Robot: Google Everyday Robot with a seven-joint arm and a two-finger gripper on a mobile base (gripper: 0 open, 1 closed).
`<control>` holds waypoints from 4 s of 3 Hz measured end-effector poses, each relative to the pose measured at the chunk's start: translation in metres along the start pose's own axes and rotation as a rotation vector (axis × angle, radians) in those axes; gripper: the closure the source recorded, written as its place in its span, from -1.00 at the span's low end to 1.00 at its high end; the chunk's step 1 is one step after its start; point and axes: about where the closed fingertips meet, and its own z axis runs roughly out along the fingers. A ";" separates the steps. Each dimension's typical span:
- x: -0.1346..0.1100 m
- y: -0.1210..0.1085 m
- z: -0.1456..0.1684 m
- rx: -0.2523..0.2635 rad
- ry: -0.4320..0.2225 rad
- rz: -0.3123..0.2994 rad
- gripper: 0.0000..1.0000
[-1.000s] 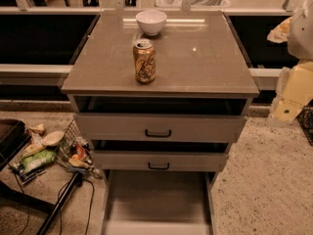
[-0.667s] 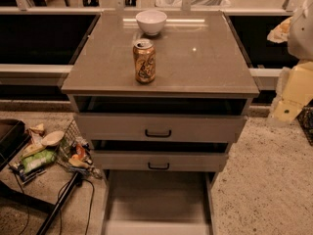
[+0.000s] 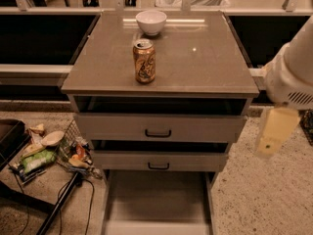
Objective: Close bottom drawer
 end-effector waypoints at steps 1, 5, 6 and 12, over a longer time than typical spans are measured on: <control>0.025 0.020 0.057 -0.005 0.069 0.027 -1.00; 0.080 0.077 0.225 -0.173 0.096 0.199 -1.00; 0.077 0.095 0.251 -0.198 0.075 0.192 -1.00; 0.083 0.272 0.545 -0.387 -0.078 0.215 1.00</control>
Offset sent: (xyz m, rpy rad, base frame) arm -0.0237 -0.0606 -0.2154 -0.0603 0.0755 -0.1434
